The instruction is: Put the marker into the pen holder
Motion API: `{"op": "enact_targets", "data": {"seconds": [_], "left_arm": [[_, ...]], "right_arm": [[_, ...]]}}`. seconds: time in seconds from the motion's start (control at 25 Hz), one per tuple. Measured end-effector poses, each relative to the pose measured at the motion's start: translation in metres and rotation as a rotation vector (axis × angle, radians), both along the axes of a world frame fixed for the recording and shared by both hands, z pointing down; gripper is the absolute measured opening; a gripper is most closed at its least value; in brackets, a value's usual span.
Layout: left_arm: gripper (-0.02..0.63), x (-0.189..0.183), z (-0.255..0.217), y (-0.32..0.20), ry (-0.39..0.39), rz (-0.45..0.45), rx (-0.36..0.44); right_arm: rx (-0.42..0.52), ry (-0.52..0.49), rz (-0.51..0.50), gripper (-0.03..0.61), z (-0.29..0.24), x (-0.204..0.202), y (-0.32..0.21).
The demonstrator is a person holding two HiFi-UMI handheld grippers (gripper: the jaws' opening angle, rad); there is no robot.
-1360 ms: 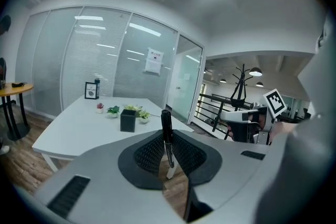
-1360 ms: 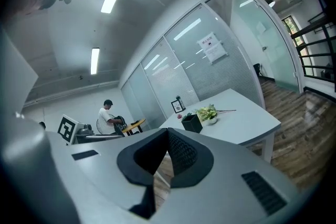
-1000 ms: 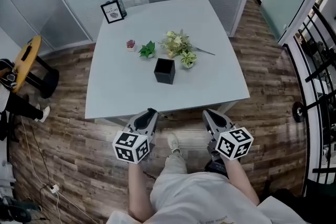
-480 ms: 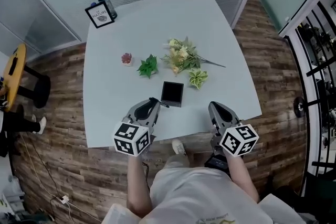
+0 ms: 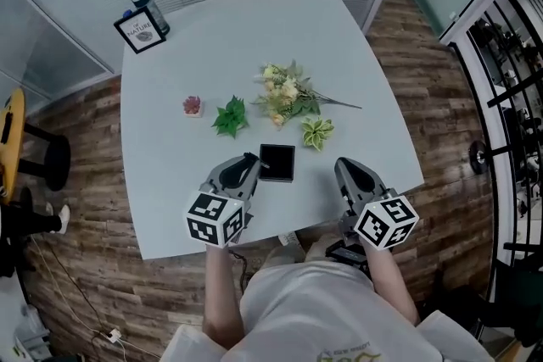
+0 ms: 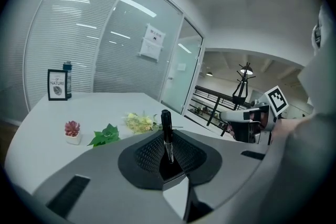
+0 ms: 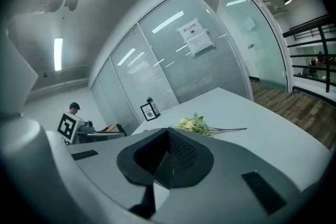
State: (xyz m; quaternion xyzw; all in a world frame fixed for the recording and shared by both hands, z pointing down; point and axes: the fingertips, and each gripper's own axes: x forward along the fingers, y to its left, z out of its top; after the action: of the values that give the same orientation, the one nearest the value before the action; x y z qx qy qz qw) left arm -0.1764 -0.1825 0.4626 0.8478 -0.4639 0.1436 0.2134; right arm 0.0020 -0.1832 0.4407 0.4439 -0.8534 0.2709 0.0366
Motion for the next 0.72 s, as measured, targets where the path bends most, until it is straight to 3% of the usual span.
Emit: {"op": "enact_targets", "data": {"seconds": [0.28, 0.72], "left_arm": [[0.051, 0.011, 0.016, -0.008, -0.046, 0.033, -0.029], [0.051, 0.004, 0.040, -0.030, -0.110, 0.012, -0.076]], "right_arm": [[-0.023, 0.000, 0.048, 0.017, 0.008, 0.018, -0.006], [-0.048, -0.018, 0.018, 0.016, 0.021, 0.010, -0.034]]}}
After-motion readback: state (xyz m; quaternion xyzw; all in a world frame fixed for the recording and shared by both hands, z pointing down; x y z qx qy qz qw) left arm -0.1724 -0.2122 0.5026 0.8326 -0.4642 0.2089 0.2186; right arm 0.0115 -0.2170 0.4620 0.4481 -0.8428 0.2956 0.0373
